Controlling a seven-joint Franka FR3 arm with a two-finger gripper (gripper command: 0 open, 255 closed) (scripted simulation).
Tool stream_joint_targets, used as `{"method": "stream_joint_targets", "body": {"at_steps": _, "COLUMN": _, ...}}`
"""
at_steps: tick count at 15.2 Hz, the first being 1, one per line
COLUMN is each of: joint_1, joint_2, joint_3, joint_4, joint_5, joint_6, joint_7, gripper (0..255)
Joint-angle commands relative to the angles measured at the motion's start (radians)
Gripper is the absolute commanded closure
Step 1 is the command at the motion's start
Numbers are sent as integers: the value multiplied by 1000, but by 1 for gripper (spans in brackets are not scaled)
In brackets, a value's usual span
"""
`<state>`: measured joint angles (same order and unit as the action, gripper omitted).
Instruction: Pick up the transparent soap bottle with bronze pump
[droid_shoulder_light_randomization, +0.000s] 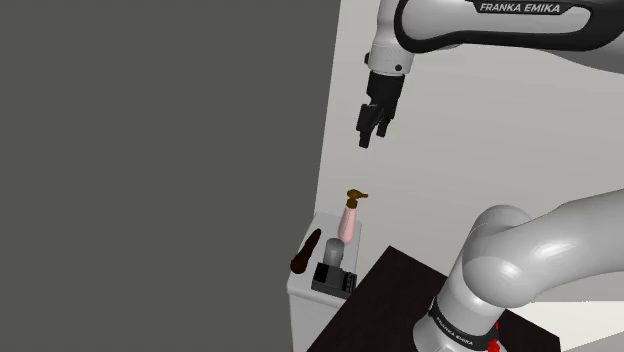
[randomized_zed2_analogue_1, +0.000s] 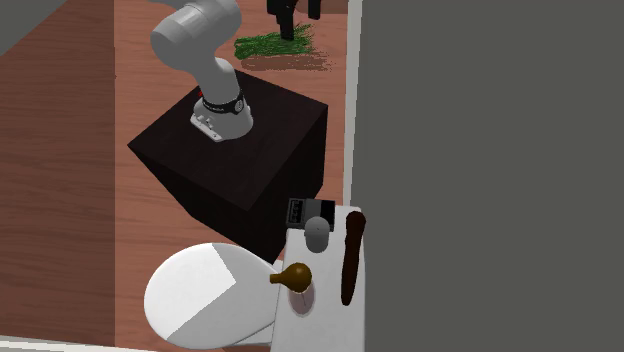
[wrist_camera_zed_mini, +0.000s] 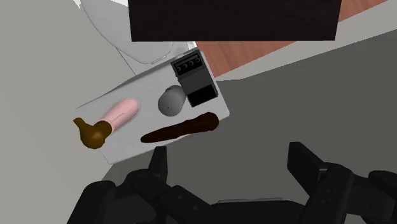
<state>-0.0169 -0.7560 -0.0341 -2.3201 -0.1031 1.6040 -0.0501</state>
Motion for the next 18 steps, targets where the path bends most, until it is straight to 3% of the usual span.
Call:
{"method": "stream_joint_targets", "body": {"at_steps": 1, "joint_1": 0, "joint_2": 0, "joint_3": 0, "joint_4": 0, "joint_5": 0, "joint_6": 0, "joint_7": 0, "gripper": 0}}
{"method": "stream_joint_targets", "body": {"at_steps": 10, "joint_1": -42, "joint_2": 127, "joint_3": -135, "joint_4": -129, "joint_5": -84, "joint_6": 283, "joint_7": -121, "gripper": 0}}
{"method": "stream_joint_targets", "body": {"at_steps": 18, "joint_1": -67, "joint_2": 340, "joint_3": -259, "joint_4": -148, "joint_5": -121, "joint_6": 544, "joint_7": -232, "gripper": 0}}
